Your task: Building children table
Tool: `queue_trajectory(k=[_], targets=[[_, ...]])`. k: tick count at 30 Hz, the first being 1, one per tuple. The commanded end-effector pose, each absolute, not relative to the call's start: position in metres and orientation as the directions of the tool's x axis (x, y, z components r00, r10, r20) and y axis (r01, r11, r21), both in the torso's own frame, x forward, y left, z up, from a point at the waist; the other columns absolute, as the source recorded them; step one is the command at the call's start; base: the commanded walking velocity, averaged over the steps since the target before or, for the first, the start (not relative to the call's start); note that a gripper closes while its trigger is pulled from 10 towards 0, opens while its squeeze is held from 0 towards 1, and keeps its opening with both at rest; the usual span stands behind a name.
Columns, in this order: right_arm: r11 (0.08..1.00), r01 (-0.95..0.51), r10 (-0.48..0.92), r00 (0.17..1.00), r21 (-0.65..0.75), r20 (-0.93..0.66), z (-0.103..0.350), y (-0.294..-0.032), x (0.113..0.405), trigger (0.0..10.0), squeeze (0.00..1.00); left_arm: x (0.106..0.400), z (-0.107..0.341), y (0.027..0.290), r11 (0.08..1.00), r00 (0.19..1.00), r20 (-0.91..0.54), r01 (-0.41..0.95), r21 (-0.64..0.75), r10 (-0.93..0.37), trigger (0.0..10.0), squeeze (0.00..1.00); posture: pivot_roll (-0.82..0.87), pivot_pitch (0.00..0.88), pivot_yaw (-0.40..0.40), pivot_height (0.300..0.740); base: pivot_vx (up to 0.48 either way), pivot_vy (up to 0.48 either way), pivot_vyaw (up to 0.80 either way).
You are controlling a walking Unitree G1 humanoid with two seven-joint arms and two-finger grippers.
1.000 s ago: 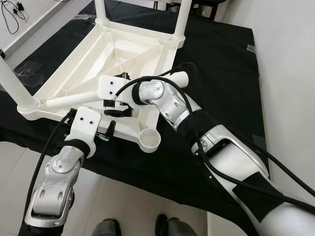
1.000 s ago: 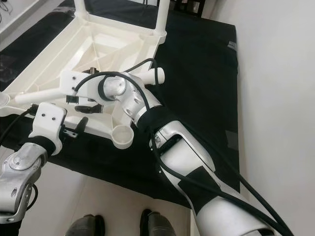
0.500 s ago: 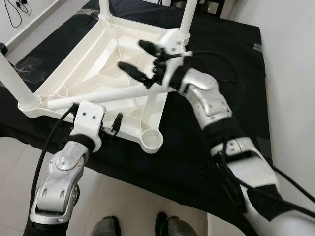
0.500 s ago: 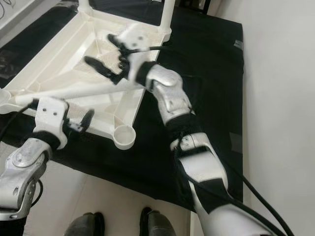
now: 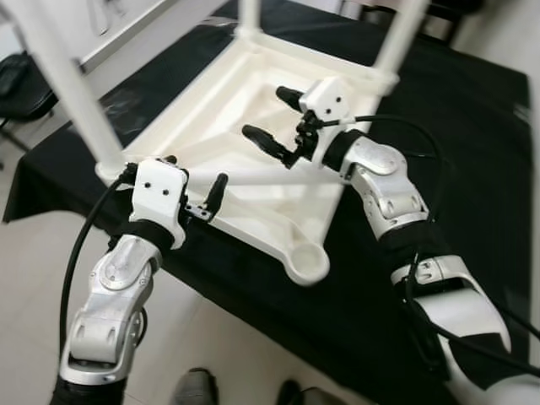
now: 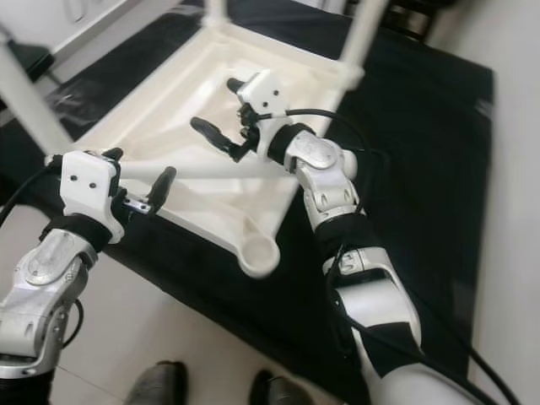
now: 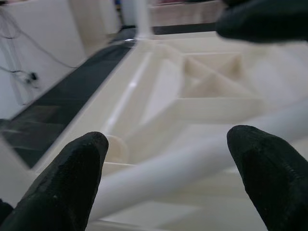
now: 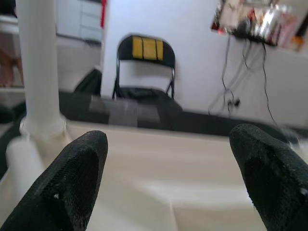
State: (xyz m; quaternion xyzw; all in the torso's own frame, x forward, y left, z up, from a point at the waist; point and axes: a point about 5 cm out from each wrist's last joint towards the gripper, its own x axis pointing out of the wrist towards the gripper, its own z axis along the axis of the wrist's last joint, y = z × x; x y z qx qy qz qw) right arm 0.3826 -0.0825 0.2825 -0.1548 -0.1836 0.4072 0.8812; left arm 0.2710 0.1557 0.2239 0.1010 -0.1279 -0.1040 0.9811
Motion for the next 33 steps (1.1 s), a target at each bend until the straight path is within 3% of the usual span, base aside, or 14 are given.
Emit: queue_trajectory(k=[1,9,10,11,13,14,19,27,33], targets=[[0.608,-0.645,0.777,0.604,-0.462,0.180,0.287,-0.093,0.384,10.0,0.00,0.269,0.222,0.148,0.951,0.936,0.230,0.217,0.219,-0.266,10.0,0.00,0.11,0.213,-0.115,0.740,0.382,0.000,0.00],[0.513,-0.632,0.803,0.592,-0.581,0.065,0.298,-0.100,0.388,10.0,0.00,0.266,0.215,0.135,0.931,0.921,0.192,0.298,0.210,-0.338,10.0,0.00,0.11,0.216,-0.117,0.740,0.048,0.000,0.00],[0.361,-0.701,0.857,0.510,-0.615,-0.078,0.297,-0.110,0.383,10.0,0.00,0.264,0.212,0.129,0.917,0.910,0.176,0.338,0.212,-0.376,10.0,0.00,0.11,0.219,-0.121,0.740,0.000,0.000,0.00],[0.361,-0.701,0.857,0.510,-0.615,-0.078,0.297,-0.110,0.383,10.0,0.00,0.264,0.212,0.129,0.917,0.910,0.176,0.338,0.212,-0.376,10.0,0.00,0.11,0.219,-0.121,0.740,0.000,0.000,0.00],[0.128,-0.801,0.886,0.358,-0.586,-0.296,0.295,-0.129,0.374,10.0,0.00,0.260,0.207,0.121,0.893,0.889,0.151,0.398,0.212,-0.432,10.0,0.00,0.11,0.221,-0.122,0.740,0.000,0.000,0.00],[0.128,-0.801,0.886,0.358,-0.586,-0.296,0.295,-0.129,0.374,10.0,0.00,0.260,0.207,0.121,0.893,0.889,0.151,0.398,0.212,-0.432,10.0,0.00,0.11,0.221,-0.122,0.740,0.000,0.000,0.00],[-0.116,-0.872,0.839,0.170,-0.475,-0.517,0.290,-0.141,0.362,10.0,0.00,0.252,0.201,0.108,0.845,0.844,0.117,0.497,0.200,-0.524,10.0,0.00,0.10,0.223,-0.122,0.740,0.000,0.000,0.00],[-0.164,-0.884,0.787,0.150,-0.438,-0.599,0.287,-0.145,0.364,10.0,0.00,0.250,0.199,0.106,0.834,0.838,0.103,0.507,0.218,-0.537,10.0,0.00,0.10,0.223,-0.119,0.740,0.000,0.000,0.00],[-0.142,-0.895,0.688,0.218,-0.423,-0.692,0.282,-0.159,0.369,10.0,0.00,0.250,0.199,0.107,0.835,0.839,0.104,0.504,0.220,-0.534,10.0,0.00,0.09,0.226,-0.124,0.740,0.000,0.000,0.00]])
